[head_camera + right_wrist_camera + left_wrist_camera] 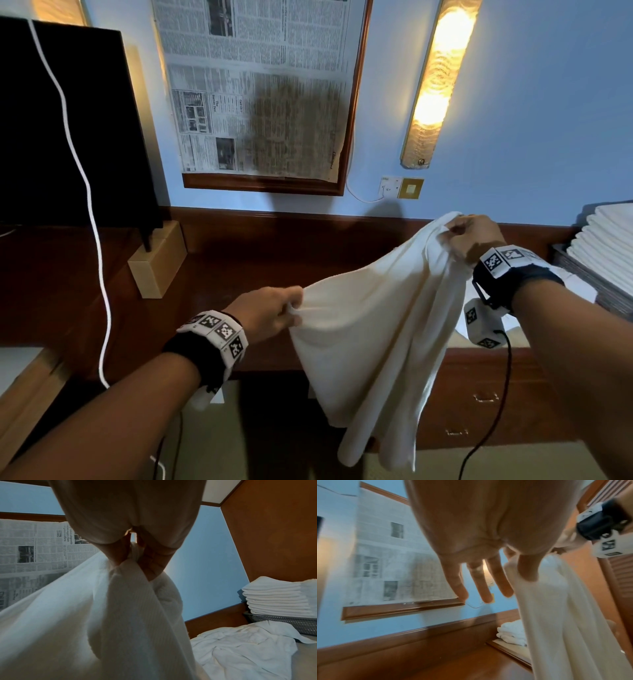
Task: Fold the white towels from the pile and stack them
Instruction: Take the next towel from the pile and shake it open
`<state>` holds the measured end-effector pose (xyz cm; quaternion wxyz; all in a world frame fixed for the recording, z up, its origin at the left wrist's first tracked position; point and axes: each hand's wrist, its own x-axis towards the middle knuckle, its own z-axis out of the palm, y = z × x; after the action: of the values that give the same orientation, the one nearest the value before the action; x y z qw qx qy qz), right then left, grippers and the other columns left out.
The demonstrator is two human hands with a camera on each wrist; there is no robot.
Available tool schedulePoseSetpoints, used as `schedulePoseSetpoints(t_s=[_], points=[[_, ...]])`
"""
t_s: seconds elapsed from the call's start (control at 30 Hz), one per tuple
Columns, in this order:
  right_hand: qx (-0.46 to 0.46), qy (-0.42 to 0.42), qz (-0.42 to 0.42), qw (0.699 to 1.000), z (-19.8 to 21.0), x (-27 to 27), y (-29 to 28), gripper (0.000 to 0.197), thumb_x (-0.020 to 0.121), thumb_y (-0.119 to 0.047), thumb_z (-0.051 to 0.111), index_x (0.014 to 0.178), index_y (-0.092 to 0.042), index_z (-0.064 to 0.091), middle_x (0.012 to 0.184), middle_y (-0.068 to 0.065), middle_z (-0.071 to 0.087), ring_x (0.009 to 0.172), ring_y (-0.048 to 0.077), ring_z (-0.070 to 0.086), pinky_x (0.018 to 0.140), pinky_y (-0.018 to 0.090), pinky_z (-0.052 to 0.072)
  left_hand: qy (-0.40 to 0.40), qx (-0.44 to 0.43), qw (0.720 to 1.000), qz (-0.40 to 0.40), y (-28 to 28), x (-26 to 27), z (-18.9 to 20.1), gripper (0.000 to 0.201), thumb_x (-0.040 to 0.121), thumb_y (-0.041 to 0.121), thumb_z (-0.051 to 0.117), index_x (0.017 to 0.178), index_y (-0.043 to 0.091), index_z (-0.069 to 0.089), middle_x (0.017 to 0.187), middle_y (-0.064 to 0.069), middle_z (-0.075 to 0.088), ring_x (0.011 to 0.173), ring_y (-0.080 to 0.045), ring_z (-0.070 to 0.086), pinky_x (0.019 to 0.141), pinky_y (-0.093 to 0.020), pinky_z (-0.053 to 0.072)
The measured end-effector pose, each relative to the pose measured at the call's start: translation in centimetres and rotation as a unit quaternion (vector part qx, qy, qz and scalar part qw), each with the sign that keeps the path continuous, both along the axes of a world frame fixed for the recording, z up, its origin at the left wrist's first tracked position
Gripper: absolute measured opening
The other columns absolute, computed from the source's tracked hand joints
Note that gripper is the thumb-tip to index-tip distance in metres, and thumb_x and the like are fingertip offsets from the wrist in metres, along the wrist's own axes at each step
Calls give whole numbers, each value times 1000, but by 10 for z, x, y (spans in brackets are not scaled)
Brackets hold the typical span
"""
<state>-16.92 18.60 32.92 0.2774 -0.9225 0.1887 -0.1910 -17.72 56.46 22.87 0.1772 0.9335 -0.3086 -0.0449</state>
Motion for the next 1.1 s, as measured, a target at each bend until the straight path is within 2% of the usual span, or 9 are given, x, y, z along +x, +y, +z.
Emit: schedulePoseSetpoints(t_s=[0.17,0.27,0.37,0.5,0.67,0.83,0.93,1.0,1.1], points=[[6,5,10,1000,-12,-1,-5,19,87,-19,68,104,-13,76,115,8,71,113,26,63,102,27,44,-42,-174,978,108,29,13,-20,29,89,26,73,78,32,47,66,9,61,60,-14,57,62,-36,50],[16,1,26,1000,-25,2,-3,16,87,-16,68,100,-12,76,113,8,71,112,24,63,97,20,39,-40,-293,942,156,38,16,-29,24,89,14,73,82,29,55,73,5,66,61,-12,61,61,-32,51],[29,4,51,998,-42,6,1,13,88,-13,66,96,-9,76,105,9,71,110,26,63,91,20,38,-43,-407,883,228,42,19,-34,19,90,7,70,95,25,66,88,4,71,79,-9,68,70,-22,53],[65,17,97,993,-74,6,12,7,90,-7,65,92,-9,71,104,2,64,100,20,60,88,24,41,-46,-470,825,311,43,20,-39,7,96,10,64,94,15,68,81,10,66,76,-2,61,69,-13,46],[53,52,55,996,-127,-4,8,15,93,-17,63,100,-7,71,96,12,65,95,36,64,87,45,54,-19,-456,776,436,72,34,-63,19,98,17,60,104,2,71,93,-10,65,87,-19,56,81,-33,46],[54,82,-27,995,-184,-29,-8,16,92,-10,60,102,-2,70,104,26,68,100,43,63,89,44,51,11,-355,778,519,124,27,-96,25,97,20,59,112,5,72,103,-16,70,95,-30,64,78,-33,44],[49,112,-58,991,-208,-39,-13,20,91,-5,58,106,2,70,108,29,67,104,43,61,86,39,47,25,-289,759,583,157,14,-107,27,95,26,57,113,14,73,112,-15,71,105,-34,66,86,-38,49],[57,124,-69,988,-215,-42,-14,18,90,-2,57,101,2,70,103,29,67,99,43,61,77,35,43,31,-262,755,600,175,6,-107,25,95,26,54,111,16,71,110,-13,70,103,-32,65,87,-39,48],[72,102,-84,989,-218,-37,-16,23,86,-1,59,105,4,71,104,31,66,100,46,61,79,38,45,43,-263,748,609,197,2,-106,27,91,42,51,105,30,70,101,-7,69,91,-28,65,84,-37,50]])
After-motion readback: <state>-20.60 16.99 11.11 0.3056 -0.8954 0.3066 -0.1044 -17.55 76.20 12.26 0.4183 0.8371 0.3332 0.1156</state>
